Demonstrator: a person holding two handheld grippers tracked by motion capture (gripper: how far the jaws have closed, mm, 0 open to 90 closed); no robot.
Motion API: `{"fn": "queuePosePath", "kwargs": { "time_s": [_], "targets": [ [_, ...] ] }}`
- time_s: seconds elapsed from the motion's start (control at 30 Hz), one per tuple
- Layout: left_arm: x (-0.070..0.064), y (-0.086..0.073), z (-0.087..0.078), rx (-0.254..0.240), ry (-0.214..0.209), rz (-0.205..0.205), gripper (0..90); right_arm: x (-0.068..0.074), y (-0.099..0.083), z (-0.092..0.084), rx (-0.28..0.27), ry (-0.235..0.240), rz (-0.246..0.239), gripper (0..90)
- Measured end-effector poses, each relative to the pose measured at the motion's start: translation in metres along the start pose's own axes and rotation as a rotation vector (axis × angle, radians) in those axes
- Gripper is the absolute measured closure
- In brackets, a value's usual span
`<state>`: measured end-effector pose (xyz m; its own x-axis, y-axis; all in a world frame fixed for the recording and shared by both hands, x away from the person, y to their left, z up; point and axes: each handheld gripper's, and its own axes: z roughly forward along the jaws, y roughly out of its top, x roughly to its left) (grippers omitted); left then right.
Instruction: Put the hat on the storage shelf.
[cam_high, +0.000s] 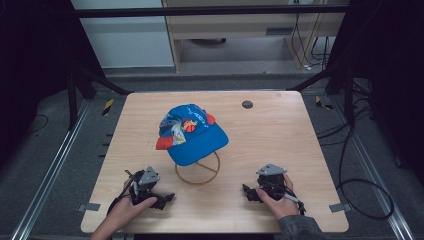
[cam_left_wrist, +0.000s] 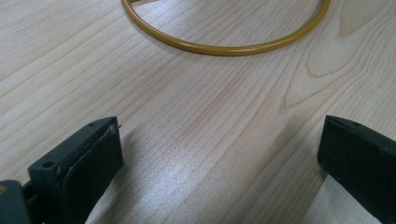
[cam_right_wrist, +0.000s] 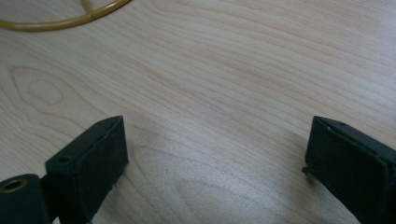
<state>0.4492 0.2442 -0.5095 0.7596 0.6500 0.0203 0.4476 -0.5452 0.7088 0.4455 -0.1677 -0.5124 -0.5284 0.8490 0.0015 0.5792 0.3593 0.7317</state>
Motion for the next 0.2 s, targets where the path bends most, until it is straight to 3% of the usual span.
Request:
{"fn": "queuePosePath", "kwargs": {
  "time_s": [0.2],
  "targets": [
    [0.0001, 0.0000, -0.0001, 0.001, 0.000, 0.000, 0.0, -0.0001, 0.0001, 0.0001, 0.000, -0.003, 0.000, 5.7]
  ]
}}
